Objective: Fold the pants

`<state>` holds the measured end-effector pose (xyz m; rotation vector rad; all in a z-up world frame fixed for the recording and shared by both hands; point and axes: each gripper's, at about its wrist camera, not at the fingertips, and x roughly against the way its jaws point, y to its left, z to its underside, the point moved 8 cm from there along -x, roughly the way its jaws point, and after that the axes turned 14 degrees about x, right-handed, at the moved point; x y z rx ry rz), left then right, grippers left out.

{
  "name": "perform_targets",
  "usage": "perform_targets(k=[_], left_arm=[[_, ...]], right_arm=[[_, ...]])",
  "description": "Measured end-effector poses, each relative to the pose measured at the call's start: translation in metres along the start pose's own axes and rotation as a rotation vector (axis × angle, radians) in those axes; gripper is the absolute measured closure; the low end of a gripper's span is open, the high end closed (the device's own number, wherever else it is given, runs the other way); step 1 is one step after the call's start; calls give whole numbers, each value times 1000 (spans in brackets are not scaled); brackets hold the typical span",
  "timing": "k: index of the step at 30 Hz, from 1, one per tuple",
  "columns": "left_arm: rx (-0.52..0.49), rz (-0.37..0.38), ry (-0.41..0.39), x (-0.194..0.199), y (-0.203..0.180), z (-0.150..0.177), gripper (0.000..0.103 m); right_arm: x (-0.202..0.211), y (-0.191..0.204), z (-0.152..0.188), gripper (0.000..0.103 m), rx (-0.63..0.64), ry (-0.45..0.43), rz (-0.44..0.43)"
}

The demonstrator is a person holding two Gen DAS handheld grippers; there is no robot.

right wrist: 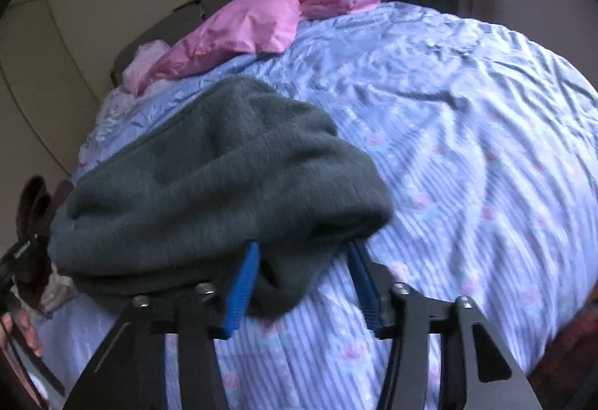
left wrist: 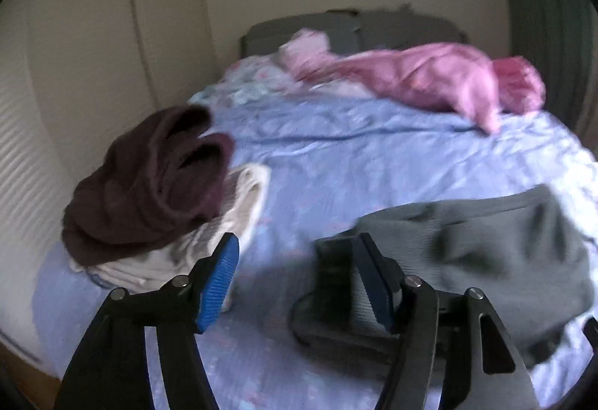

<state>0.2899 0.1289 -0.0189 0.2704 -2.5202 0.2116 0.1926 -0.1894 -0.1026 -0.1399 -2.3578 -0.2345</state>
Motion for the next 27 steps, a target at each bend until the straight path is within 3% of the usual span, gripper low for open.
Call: perform_targets(k=[3, 6, 9, 11, 14, 15, 17, 18, 21, 24, 27], left_arm=[[-28, 96, -7, 20, -19, -2, 40], [-72, 164, -8, 25, -42, 0, 40], [-104, 212, -3, 18, -61, 7, 40], [-118, 234, 14, 11, -72, 16, 40], [-119, 152, 86, -18, -71, 35, 41], [-91, 120, 129, -33, -63, 42, 41], [-4, 146, 194, -48, -50, 53, 39], [42, 158, 227, -54, -45, 57, 39], [17, 122, 208, -55, -48, 60, 35], [61, 131, 240, -58, -41, 63, 30], [69, 114, 246, -58, -37, 71, 28]], right_arm=[[27, -8, -12, 48, -8, -129, 25], [50, -28, -42, 35, -9, -284, 121], [46, -48, -61, 35, -50, -315, 120], [32, -55, -69, 35, -85, -297, 75], [-3, -60, -66, 35, -114, -226, 44], [-14, -59, -61, 35, -106, -205, 34], [-50, -58, -39, 35, -105, -72, 35], [-60, -59, -30, 35, -132, -50, 14], [-66, -63, -7, 35, -212, -56, -18], [-59, -56, -11, 35, -111, -70, 52], [-57, -60, -7, 30, -139, -40, 48]])
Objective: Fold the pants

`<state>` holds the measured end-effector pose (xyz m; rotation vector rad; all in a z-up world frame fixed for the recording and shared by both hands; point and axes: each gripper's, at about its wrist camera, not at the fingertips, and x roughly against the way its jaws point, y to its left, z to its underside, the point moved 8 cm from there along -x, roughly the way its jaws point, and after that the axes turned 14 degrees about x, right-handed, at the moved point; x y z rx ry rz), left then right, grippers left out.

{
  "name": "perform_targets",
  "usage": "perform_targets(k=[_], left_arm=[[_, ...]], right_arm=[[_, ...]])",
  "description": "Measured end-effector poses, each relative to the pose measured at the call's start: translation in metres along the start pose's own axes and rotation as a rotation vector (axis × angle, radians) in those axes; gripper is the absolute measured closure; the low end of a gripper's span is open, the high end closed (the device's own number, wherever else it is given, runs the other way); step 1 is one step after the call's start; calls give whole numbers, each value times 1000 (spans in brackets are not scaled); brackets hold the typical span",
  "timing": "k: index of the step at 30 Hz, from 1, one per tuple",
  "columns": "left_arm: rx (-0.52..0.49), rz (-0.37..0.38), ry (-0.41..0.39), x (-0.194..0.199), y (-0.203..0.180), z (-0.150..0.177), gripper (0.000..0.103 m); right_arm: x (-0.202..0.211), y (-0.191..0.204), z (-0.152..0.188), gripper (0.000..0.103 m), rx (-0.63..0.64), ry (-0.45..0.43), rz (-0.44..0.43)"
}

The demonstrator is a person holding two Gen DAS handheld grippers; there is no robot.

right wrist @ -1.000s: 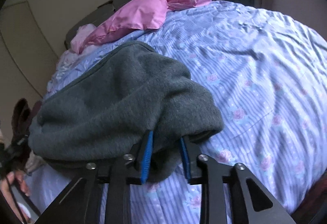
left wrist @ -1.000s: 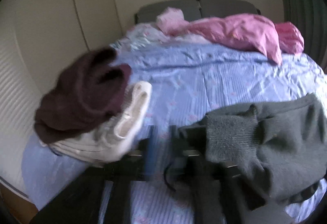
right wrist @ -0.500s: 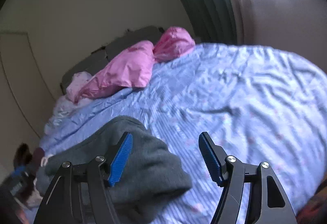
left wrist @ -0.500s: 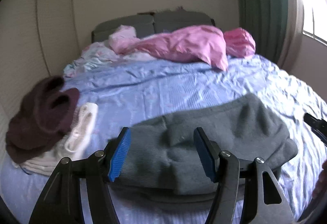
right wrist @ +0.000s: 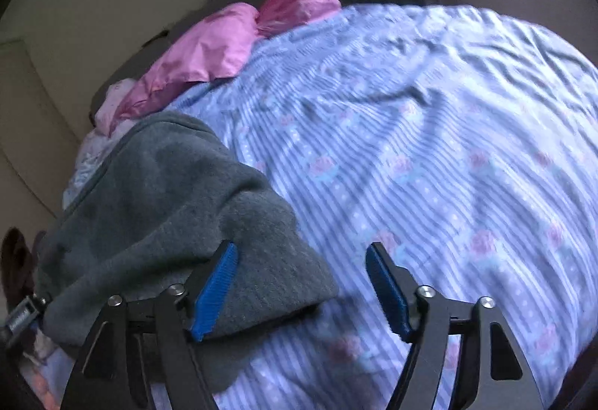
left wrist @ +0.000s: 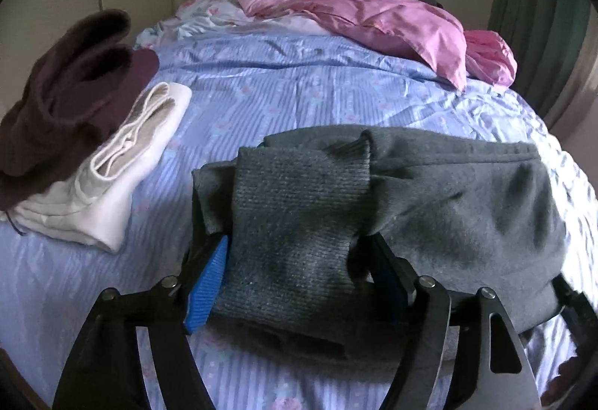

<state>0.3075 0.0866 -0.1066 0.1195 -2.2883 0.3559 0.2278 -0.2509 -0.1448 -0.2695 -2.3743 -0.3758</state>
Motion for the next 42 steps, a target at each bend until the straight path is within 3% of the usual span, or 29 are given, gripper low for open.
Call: perform_targets(k=[4, 7, 9, 10, 13, 15, 17, 20, 21, 24, 32, 34, 36, 42], left_arm=[[-15, -18, -20, 12, 0, 2, 28], [-128, -97, -139, 46, -14, -7, 30], [-201, -70, -231, 75, -34, -17, 28], [-250, -24, -250, 88, -52, -24, 22], [-365, 175, -157, 99, -109, -34, 20], [-442, 268, -80, 94, -151, -41, 20], [-541, 300, -28, 79, -191, -47, 20], [-658, 305, 109, 41, -247, -42, 29], [-694, 292, 177, 22, -264, -37, 31], [-781, 230, 281, -22, -294, -23, 41], [-1034, 66, 388, -80, -322, 16, 41], [-1086, 33, 407, -89, -318, 26, 46], [-1097, 14, 407, -95, -316, 30, 47], [-1014, 37, 417, -98, -312, 23, 68]], right_arm=[[14, -5, -3, 30, 15, 4, 10], [32, -8, -12, 30, 1, -63, 25], [42, -15, -15, 30, -67, -113, 10], [43, -20, -15, 30, -110, -123, 1], [37, -33, -11, 30, -224, -116, -36], [29, -36, -8, 31, -278, -103, -59], [23, -38, -3, 31, -320, -89, -88], [17, -36, 5, 32, -368, -76, -114], [15, -36, 6, 32, -386, -75, -125], [12, -34, 7, 32, -412, -80, -155], [-1, -28, 9, 39, -495, -72, -248], [-5, -26, 11, 43, -523, -62, -282], [-6, -25, 12, 44, -541, -59, -297], [-6, -28, 12, 44, -575, -68, -306]])
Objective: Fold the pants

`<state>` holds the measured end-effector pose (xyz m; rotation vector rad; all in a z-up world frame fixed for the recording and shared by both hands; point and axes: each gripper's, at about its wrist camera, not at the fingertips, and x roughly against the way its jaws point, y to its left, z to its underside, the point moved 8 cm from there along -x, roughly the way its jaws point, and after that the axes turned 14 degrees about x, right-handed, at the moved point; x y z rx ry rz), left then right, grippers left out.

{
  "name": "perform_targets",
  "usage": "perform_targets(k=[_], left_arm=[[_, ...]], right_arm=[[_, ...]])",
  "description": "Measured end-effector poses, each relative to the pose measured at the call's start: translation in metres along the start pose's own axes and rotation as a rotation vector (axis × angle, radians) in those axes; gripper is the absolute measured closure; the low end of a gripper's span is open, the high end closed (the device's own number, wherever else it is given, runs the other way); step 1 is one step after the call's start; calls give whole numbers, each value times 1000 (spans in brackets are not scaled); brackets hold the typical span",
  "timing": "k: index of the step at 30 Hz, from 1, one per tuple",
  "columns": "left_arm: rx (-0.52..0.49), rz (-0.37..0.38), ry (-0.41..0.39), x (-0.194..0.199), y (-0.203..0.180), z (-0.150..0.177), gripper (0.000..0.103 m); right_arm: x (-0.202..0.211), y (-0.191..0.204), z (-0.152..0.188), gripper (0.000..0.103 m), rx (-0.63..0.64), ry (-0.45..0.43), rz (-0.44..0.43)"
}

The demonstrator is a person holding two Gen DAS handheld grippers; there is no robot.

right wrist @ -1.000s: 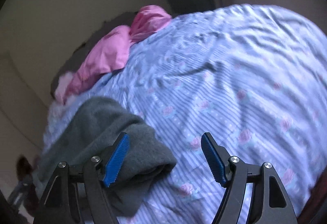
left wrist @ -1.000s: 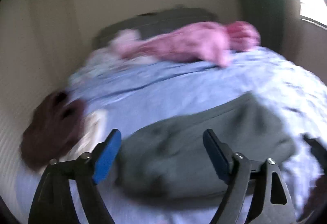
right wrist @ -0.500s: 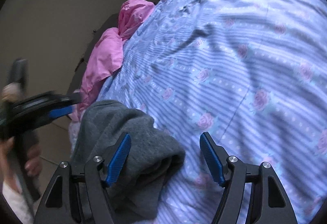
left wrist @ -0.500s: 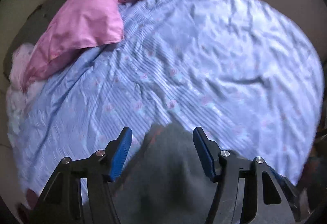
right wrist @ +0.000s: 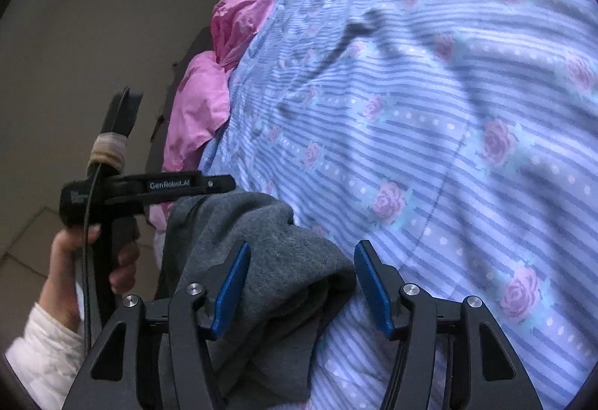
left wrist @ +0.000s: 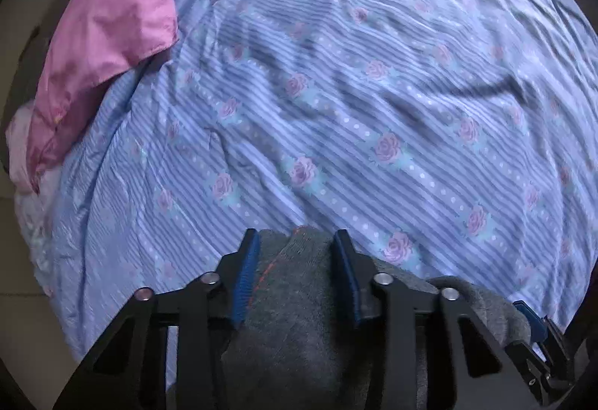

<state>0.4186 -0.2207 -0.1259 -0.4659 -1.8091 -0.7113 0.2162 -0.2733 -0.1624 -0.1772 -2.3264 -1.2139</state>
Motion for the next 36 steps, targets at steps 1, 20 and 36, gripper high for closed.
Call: perform_targets(k=[1, 20, 36], left_arm=[[12, 2, -2, 1, 1, -1, 71], [-21, -85, 65, -19, -14, -1, 54], [239, -62, -189, 49, 44, -31, 101]], right_arm=[[2, -2, 0, 44, -12, -6, -1], [-21, 3, -9, 57, 7, 12, -69], [-5, 6, -10, 78, 38, 59, -18]])
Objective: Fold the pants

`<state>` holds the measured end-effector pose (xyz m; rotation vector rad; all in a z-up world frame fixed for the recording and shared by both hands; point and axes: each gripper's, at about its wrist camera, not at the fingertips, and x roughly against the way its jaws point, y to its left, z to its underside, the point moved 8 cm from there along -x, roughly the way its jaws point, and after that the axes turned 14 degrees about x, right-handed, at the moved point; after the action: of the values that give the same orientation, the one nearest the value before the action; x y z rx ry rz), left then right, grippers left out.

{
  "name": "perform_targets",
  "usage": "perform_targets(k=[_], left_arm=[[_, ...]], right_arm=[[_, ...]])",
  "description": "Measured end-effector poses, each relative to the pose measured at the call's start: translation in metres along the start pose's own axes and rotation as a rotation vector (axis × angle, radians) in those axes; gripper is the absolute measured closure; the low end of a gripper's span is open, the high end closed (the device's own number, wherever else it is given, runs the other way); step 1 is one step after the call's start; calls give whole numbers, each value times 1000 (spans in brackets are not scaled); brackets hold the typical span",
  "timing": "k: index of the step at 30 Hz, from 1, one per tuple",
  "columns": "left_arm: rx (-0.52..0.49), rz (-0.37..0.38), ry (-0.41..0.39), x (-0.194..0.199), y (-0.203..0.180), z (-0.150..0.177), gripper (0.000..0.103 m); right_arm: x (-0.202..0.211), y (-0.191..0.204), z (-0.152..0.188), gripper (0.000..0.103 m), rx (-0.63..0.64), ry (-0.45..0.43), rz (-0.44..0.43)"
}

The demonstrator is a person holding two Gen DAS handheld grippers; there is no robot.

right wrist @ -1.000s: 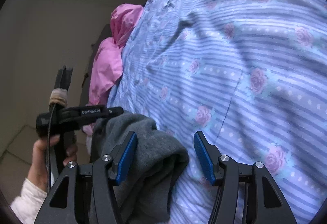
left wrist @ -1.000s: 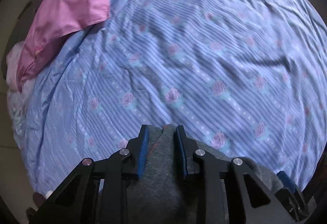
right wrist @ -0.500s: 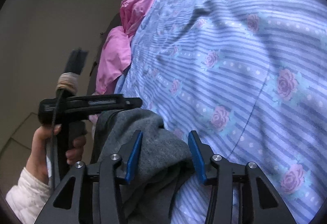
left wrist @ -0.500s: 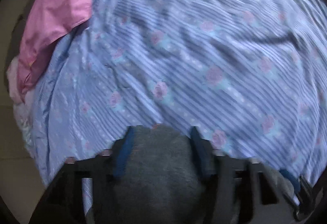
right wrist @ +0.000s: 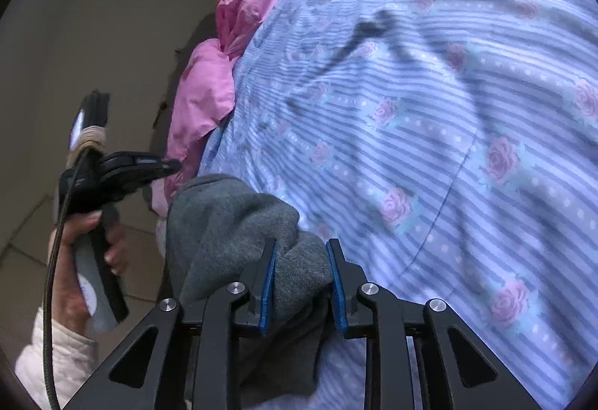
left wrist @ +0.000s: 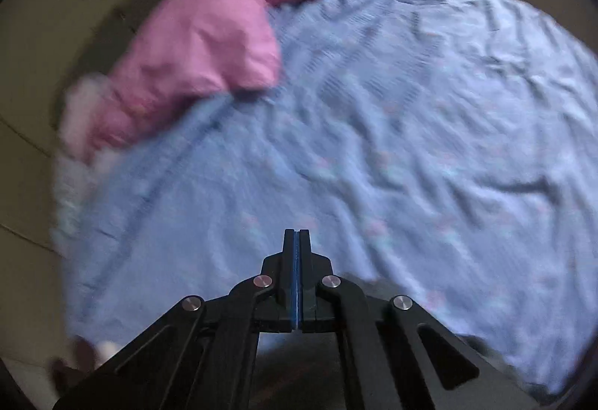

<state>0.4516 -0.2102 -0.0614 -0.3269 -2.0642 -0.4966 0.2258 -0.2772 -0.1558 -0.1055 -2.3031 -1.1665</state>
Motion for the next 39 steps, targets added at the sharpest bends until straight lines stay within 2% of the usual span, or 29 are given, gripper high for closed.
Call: perform_targets(k=[2, 3, 4, 6, 8, 12, 15, 17, 19, 22, 24, 27, 34, 37, 39], left_arm=[[-6, 88, 30, 3, -14, 6, 99], [-1, 105, 43, 3, -17, 8, 93], [-7, 100, 61, 2, -18, 10, 74], [-28, 96, 93, -2, -24, 12, 53], [-38, 106, 156, -7, -29, 17, 53], [-113, 4, 196, -18, -24, 25, 49], [-125, 40, 289, -31, -28, 39, 49], [-137, 36, 316, -37, -31, 47, 53], [-143, 33, 299, -38, -35, 50, 65], [-129, 20, 261, -33, -36, 54, 75], [-127, 1, 221, -27, -36, 54, 76], [-71, 1, 169, -15, -31, 46, 77], [158, 91, 87, 8, 5, 16, 78], [162, 86, 77, -1, 7, 12, 78], [155, 73, 78, -9, 4, 12, 79]], right_arm=[[-2, 2, 2, 78, 35, -7, 21], [0, 4, 1, 78, 54, -15, 22], [1, 7, 0, 78, 73, -20, 28], [2, 10, 0, 77, 92, -20, 40], [3, 10, -1, 76, 76, -20, 38], [1, 11, -2, 74, 85, -12, 56], [3, 12, -3, 72, 98, -12, 65], [2, 11, -3, 72, 95, -10, 66], [2, 10, -3, 71, 85, -4, 64], [-1, 3, -3, 69, 50, 2, 59], [-2, 1, -3, 69, 38, 3, 55], [-2, 3, -3, 70, 55, 4, 50], [14, 23, -12, 77, 84, -44, -31], [15, 30, -13, 79, 140, -54, -7], [11, 23, -10, 80, 132, -36, 13]])
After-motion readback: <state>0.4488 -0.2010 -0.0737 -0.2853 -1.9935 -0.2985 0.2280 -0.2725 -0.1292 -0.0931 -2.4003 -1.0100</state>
